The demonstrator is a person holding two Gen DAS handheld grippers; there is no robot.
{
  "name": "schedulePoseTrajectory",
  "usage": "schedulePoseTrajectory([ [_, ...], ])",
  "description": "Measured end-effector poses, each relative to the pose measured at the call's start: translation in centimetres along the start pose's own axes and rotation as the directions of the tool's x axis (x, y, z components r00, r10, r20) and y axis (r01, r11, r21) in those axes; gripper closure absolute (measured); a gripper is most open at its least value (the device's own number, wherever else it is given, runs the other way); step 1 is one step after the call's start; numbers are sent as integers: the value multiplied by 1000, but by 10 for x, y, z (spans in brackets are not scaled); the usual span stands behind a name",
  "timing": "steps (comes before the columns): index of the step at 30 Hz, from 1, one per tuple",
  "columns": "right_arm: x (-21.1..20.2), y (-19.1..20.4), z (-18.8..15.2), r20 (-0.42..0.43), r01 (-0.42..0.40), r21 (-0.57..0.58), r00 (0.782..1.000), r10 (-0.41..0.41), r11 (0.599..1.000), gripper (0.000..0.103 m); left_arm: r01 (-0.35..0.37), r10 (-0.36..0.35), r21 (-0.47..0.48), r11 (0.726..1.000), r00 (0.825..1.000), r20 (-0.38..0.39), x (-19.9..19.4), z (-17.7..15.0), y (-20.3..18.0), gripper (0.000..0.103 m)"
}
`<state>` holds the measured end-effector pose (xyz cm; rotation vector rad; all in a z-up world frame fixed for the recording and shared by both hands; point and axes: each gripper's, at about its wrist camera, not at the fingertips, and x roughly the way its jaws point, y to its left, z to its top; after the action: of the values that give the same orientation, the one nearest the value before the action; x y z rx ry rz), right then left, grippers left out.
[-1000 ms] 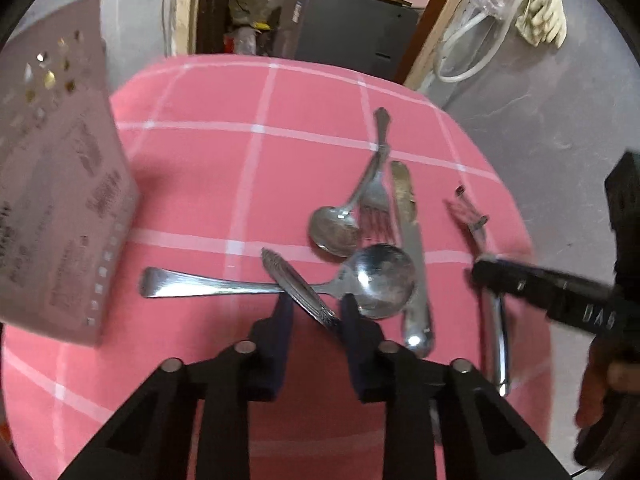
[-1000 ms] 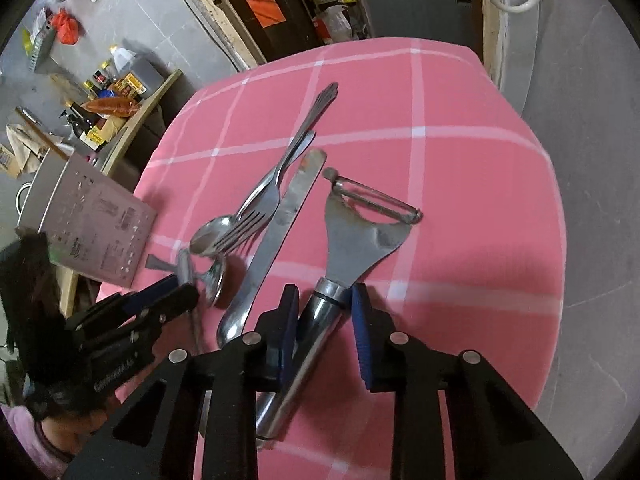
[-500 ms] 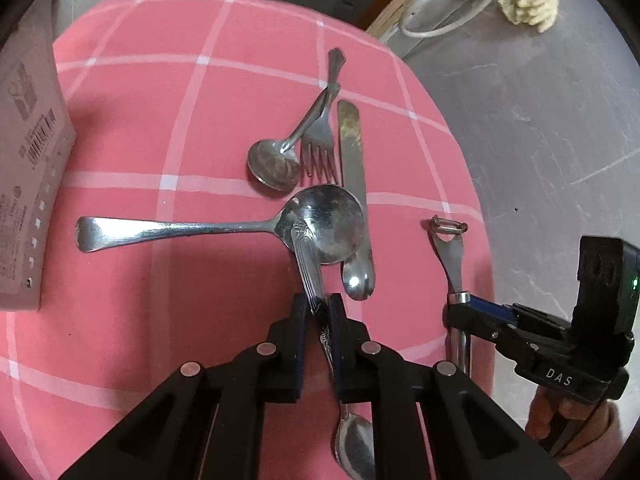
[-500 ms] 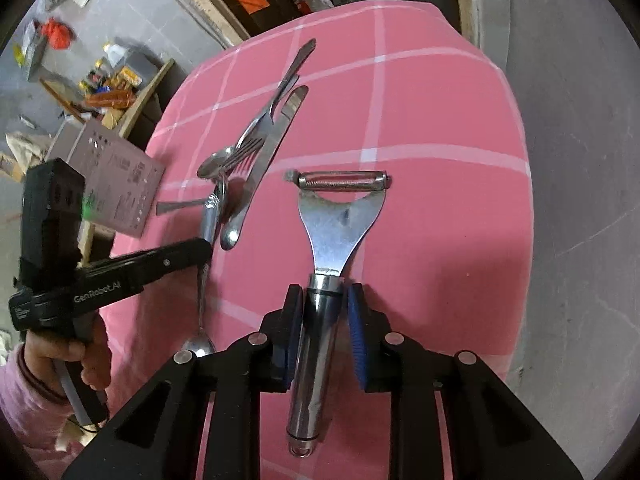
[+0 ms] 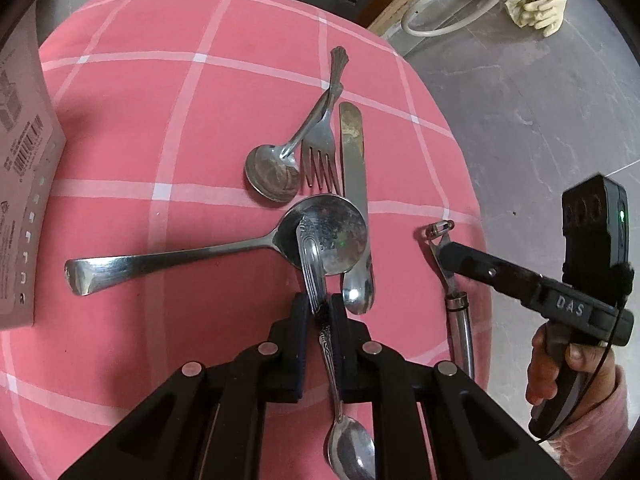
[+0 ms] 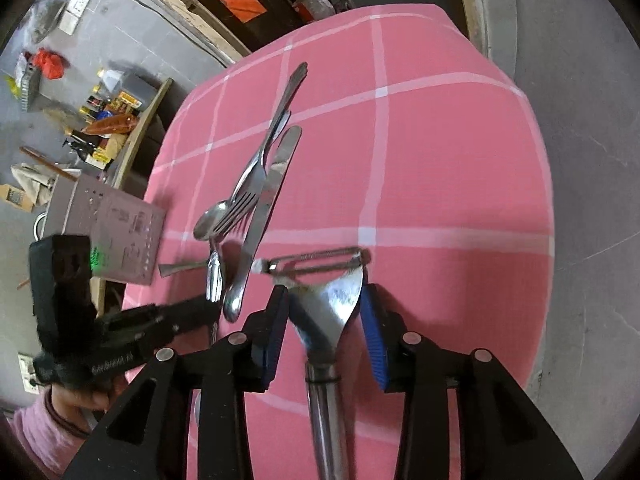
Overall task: Organize utensils
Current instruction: 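Lift the ornate spoon and peeler and carry them toward the white holder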
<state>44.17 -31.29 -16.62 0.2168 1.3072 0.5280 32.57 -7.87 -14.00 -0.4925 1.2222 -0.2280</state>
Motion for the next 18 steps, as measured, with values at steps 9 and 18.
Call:
schedulePoseTrajectory([
  [9, -8, 8, -7, 64, -41, 67, 997, 37, 997, 100, -8, 8, -9, 1000, 999, 51, -14, -18, -3, 100],
  [18, -28, 34, -40, 81, 6, -34, 997, -3, 999, 101, 7, -9, 34, 999, 999, 43, -37, -38, 1, 101],
])
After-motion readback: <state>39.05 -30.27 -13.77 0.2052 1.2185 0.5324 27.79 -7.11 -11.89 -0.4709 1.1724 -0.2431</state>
